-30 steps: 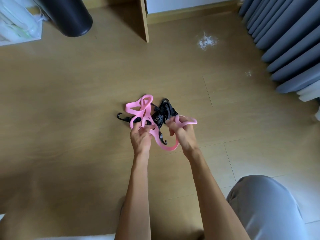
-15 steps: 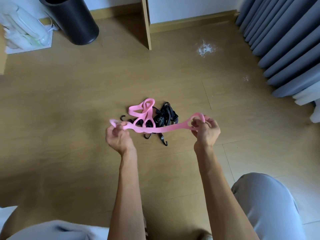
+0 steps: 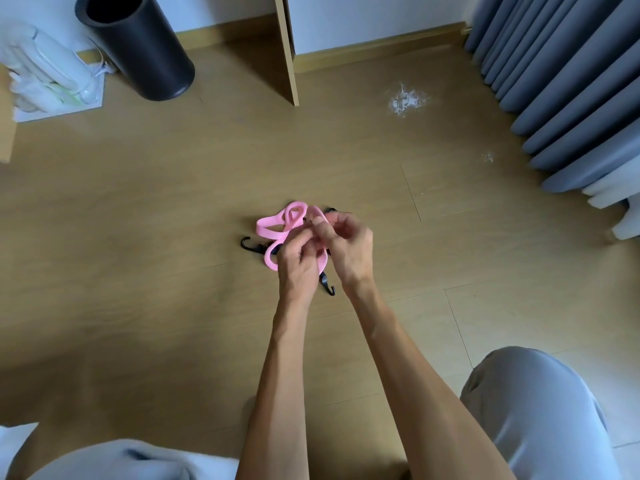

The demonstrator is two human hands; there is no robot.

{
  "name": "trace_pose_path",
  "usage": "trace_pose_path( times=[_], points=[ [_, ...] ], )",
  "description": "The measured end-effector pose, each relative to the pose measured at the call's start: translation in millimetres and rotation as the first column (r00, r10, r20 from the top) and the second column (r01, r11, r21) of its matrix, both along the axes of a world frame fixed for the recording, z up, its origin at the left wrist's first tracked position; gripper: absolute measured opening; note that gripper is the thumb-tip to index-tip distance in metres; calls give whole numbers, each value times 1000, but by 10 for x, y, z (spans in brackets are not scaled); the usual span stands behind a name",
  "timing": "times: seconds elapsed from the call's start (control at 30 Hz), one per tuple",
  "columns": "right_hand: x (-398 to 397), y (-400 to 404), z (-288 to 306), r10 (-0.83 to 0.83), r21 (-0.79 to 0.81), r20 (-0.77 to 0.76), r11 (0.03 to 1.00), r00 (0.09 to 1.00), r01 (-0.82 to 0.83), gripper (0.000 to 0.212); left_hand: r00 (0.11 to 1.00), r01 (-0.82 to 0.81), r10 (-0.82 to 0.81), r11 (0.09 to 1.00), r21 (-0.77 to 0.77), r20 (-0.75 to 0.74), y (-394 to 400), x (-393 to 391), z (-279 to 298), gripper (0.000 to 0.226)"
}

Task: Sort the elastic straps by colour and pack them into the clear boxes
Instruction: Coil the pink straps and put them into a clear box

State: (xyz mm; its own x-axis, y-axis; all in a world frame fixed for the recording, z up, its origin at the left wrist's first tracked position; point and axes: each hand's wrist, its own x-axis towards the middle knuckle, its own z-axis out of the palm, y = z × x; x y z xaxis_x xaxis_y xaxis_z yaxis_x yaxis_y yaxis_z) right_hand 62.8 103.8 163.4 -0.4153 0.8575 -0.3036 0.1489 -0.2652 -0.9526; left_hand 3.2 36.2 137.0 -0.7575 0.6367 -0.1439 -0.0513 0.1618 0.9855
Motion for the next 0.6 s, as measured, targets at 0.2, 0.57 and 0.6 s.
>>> trace_pose_path(
  times=[0.2,0.57,0.6],
  points=[
    [129,153,-11,97,-15,-44,995,994,-98,4,988,-128,125,992,-20,-94,12,-170,57,61],
    [-77,235,289,28,-45,-84,998,996,-32,27,968,205,-183,971,-123,172,-56,-495,520,25],
    [-128,182,474,36,-38,-80,999,996,-39,23,964,212,-190,971,-109,184,-110,-569,720,25]
  ],
)
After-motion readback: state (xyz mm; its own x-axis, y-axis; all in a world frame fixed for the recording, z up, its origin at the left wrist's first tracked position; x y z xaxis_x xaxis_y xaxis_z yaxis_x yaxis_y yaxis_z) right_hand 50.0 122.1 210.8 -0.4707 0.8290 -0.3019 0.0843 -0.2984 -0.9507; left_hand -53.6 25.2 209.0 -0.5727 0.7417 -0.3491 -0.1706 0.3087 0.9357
